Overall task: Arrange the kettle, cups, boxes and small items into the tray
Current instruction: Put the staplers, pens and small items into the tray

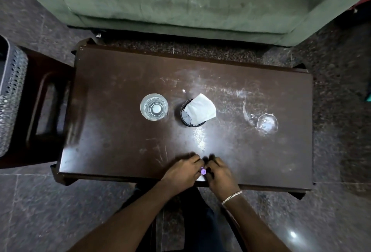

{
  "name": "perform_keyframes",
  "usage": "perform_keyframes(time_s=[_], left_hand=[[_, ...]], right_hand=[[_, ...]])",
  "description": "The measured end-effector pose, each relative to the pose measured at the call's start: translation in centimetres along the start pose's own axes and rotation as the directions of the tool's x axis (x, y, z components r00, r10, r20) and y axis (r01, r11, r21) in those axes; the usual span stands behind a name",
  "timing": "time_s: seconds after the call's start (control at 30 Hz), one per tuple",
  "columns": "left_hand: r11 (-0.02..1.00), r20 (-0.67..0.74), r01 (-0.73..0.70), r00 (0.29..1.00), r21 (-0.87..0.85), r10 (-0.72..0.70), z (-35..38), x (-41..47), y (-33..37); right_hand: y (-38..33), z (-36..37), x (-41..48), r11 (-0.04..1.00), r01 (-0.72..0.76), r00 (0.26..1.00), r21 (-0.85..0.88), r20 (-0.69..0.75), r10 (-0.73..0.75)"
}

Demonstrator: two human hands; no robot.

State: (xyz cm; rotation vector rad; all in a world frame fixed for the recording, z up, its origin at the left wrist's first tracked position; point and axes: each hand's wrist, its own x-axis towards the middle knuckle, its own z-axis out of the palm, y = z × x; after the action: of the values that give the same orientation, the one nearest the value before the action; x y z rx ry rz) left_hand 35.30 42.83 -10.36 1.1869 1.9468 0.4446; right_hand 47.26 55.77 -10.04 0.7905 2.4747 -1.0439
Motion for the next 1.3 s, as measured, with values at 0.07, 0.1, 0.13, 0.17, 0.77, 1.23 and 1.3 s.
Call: perform_keyframes(time_s=[0.07,0.1,0.13,0.17,0.77,1.23,1.3], left_hand=[[1.000,-0.018,0.000,1.000,-0.021,-0.001,-0.1,-0.2,-0.2],[1.000,-0.032,-0.005,0.999,-0.030,0.004,-0.2,-0.4,-0.4],[0.999,-0.048,-0.011,0.999,-0.035,0.010,-0.3,-0.6,-0.6],[0.999,-0.069,-0.017,0.998,-0.039,0.014,-0.6,-0.9,-0.8],[0.991,-0.387,0.110,0.913,-0.069,-0.129,-15.0,-14.4,-8.6],[0.934,-0.721,0.302,0.601,-0.194,-0.344,-24.9,-32.2,-20.8],[0.905,-0.739,0.350,0.538,-0.242,-0.405,-24.9,-34.0,-22.6]], right_hand=[[-0.4,0.0,0.2,1.000,0.019,1.000,0.002,0.012,-0.019],[-0.6,-0.1,0.3,1.000,0.031,0.999,-0.001,0.013,-0.031],[-0.9,-0.1,0.4,0.999,0.041,0.999,-0.002,0.009,-0.041],[-1.3,-0.1,0.5,0.999,0.050,0.999,0.000,0.004,-0.050],[-22.4,0.5,4.3,0.937,0.349,0.937,0.017,-0.014,-0.349],[-46.4,9.7,8.5,0.744,0.655,0.742,0.136,0.069,-0.666],[-49.1,11.6,8.7,0.732,0.665,0.727,0.146,0.095,-0.680]])
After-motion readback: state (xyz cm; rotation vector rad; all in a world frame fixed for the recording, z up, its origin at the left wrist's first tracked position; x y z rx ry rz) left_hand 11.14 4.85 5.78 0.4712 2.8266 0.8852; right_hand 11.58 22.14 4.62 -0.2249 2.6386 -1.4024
